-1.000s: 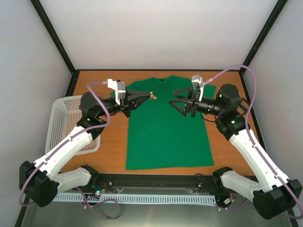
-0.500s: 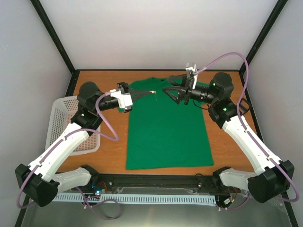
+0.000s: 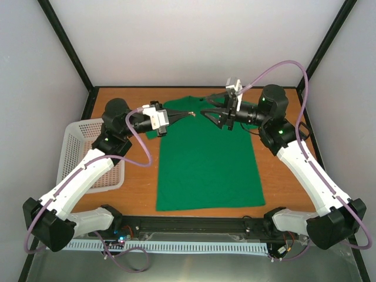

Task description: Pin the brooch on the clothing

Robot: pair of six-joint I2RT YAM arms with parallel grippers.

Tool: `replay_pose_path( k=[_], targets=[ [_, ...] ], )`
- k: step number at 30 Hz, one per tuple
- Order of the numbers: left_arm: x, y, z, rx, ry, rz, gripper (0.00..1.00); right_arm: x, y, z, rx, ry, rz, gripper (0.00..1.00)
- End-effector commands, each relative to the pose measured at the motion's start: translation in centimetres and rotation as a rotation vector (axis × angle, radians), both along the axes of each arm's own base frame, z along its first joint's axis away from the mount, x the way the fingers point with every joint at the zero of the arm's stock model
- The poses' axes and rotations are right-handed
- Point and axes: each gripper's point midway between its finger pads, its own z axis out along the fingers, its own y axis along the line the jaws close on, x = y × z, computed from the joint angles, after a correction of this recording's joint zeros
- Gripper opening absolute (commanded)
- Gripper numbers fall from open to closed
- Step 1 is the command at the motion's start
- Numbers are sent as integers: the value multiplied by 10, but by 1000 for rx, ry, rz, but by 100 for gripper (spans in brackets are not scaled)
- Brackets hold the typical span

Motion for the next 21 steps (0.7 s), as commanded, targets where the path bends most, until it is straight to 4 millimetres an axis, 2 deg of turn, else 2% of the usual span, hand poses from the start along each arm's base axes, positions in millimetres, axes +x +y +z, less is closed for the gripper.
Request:
replay_pose_path(
  k=[1, 5, 11, 13, 21],
  targets=[
    [-16, -1, 3, 41, 41, -86, 1, -27, 3, -4, -79, -113, 155, 53],
    [-18, -3, -7, 105, 69, -124, 1, -40, 9, -11, -112, -131, 268, 38],
    [-12, -6, -12, 157, 61, -114, 1, -50, 12, -18, -144, -159, 316, 33],
    [-10, -7, -19, 185, 89, -117, 0, -51, 14, -22, -168, -161, 323, 31],
    [-6, -9, -24, 203, 94, -115, 1, -45, 22, -31, -183, -146, 336, 25]
  ],
)
